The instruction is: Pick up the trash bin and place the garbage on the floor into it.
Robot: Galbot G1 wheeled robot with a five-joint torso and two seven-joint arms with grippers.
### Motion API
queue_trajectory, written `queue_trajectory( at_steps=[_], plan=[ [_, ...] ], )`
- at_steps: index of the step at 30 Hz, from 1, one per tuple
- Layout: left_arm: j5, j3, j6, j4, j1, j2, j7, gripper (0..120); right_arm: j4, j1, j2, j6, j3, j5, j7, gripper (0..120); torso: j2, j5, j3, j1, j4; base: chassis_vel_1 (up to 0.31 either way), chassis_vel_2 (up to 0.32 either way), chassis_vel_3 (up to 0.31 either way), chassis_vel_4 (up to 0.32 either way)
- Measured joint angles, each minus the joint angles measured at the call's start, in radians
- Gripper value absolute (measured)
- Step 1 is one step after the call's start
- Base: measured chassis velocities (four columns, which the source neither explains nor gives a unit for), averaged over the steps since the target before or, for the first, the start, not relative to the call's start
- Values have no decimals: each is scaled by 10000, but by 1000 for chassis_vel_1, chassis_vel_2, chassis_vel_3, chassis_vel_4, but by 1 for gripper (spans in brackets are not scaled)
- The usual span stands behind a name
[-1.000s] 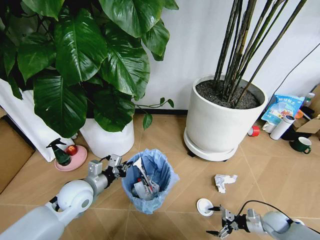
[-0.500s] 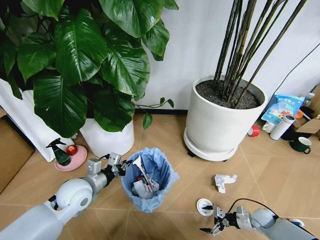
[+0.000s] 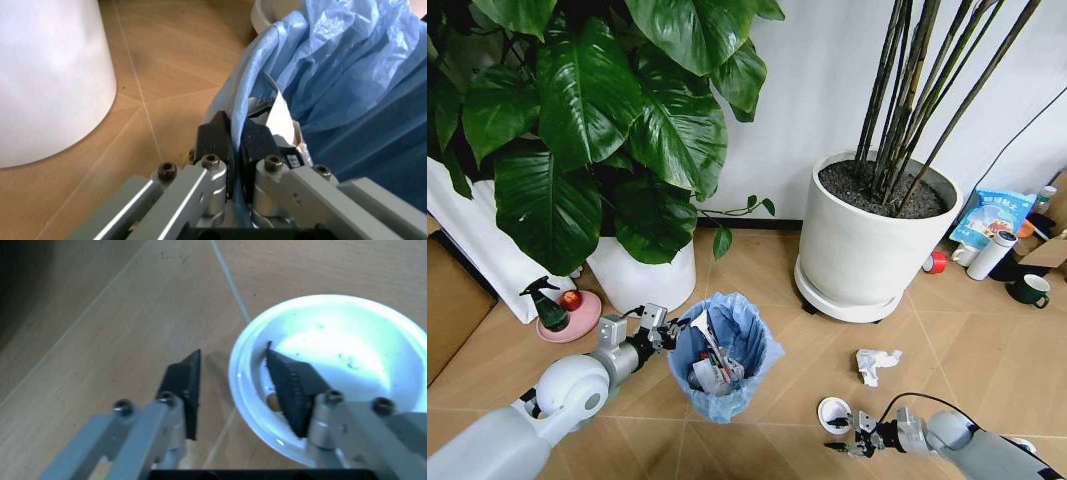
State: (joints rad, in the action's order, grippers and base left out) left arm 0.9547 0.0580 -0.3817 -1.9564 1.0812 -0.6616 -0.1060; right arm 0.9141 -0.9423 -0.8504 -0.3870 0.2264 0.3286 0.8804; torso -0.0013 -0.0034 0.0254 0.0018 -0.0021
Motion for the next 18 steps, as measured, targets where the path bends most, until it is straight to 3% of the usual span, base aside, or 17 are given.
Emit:
queue_trajectory(
  at_steps=[9,16,18],
  plan=[
    [192,-76,-47,-84,-145,152,54,0,904,-532,392,170,-601,223,-4,0,0,5,1,0,-3,0,0,0,0],
    [201,-477,-17,48,-521,215,282,0,2710,-1042,1181,78,-2202,974,294,0,-1,2,1,1,1,0,0,0,0],
    [218,-802,-2,130,-856,151,302,0,3735,-1169,1775,93,-2697,1468,360,0,-1,0,1,1,-1,0,0,0,0]
  ],
)
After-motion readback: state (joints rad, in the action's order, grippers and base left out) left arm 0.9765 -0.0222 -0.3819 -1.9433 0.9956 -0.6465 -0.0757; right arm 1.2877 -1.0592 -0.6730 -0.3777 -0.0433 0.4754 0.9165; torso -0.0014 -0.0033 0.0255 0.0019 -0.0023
